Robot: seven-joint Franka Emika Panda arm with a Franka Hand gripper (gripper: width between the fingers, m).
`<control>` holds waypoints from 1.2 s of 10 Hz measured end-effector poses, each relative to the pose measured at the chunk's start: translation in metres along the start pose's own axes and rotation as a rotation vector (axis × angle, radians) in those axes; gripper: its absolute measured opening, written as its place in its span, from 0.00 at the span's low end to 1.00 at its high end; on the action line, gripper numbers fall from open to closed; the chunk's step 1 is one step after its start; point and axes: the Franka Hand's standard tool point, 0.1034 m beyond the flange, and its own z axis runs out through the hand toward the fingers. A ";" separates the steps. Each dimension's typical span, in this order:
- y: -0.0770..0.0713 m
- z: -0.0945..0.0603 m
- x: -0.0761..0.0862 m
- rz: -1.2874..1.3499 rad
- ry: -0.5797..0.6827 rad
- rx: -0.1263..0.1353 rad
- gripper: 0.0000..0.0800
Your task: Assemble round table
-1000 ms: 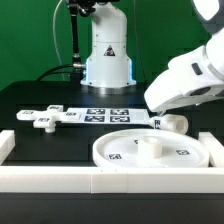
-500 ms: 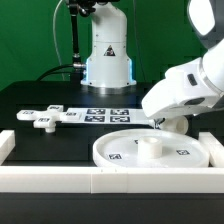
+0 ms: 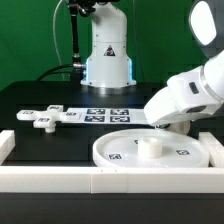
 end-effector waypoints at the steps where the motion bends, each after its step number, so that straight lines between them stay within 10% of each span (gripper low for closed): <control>1: 0.000 0.000 0.000 -0.002 0.001 0.000 0.51; 6: 0.002 -0.008 -0.001 -0.018 0.012 -0.001 0.51; 12: 0.016 -0.053 -0.039 -0.100 0.039 -0.007 0.51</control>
Offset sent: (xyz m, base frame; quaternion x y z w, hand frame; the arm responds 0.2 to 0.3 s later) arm 0.0038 0.0001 0.0063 0.0000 -0.0009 -0.0150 0.9999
